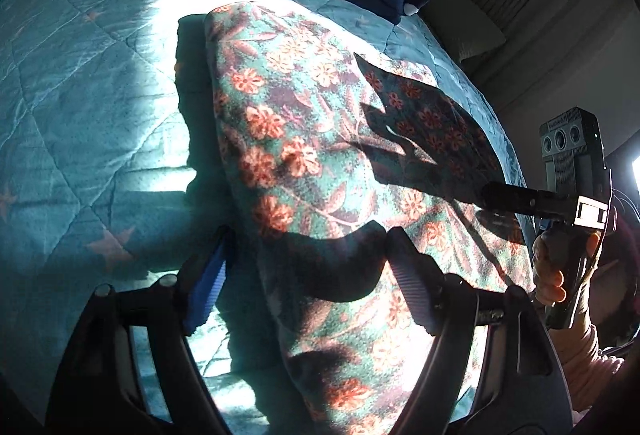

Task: Fold small clothes
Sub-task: 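Grasp the folded floral bundle with the right gripper and lift it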

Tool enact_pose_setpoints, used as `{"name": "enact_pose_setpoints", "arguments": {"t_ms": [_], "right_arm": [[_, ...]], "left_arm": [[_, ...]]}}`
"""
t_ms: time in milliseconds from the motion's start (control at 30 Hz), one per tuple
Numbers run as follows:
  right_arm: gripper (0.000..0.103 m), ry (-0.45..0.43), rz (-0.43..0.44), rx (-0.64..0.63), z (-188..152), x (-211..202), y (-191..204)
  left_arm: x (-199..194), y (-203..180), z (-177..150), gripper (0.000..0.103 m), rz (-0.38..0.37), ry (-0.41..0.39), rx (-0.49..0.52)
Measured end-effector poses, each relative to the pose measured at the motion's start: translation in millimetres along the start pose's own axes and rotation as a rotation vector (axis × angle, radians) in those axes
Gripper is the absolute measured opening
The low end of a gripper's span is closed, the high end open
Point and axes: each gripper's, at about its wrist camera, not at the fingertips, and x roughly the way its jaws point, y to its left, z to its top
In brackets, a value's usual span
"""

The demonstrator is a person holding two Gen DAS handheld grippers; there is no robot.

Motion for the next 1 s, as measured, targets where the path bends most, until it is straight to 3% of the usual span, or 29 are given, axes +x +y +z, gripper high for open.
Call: {"name": "enact_pose_setpoints", "arguments": {"t_ms": [367, 433, 500, 533, 567, 633, 800, 1000], "right_arm": [[0.082, 0.007, 0.095, -0.053, 29.1, 22.3, 0.4], [0.081, 0.012, 0.104, -0.064, 36.1, 28.8, 2.6], [0.074, 0.002, 0.109, -0.073, 42.2, 33.4, 5.9], [0.047, 0.005, 0.104, -0.068, 45.0, 36.9, 5.5], [0.018, 0.027, 0.096, -0.04, 47.7, 44.0, 2.6], [0.018, 0.019, 0.105, 0.002, 48.1, 48.1, 0.5], [0.017, -0.111, 0.06, -0.131, 39.1, 7.5, 43.1], [0.017, -0.328, 0.005, -0.284, 50.7, -61.4, 104.7]], "left_arm": [[18.7, 9.7, 25.0, 0.081, -0.09, -0.024, 0.02], [21.3, 10.2, 32.5, 0.073, -0.087, -0.033, 0.021], [23.2, 11.1, 39.8, 0.056, -0.072, -0.037, 0.019], [24.0, 12.6, 43.0, 0.035, -0.066, -0.034, 0.013], [24.3, 13.9, 46.1, 0.022, -0.061, -0.026, 0.003], [18.1, 12.4, 46.7, 0.017, -0.054, -0.041, 0.003], [-26.3, -30.2, 48.4, 0.016, 0.012, -0.182, 0.144], [-93.1, -72.7, 93.2, 0.016, -0.009, -0.363, 0.245]]}}
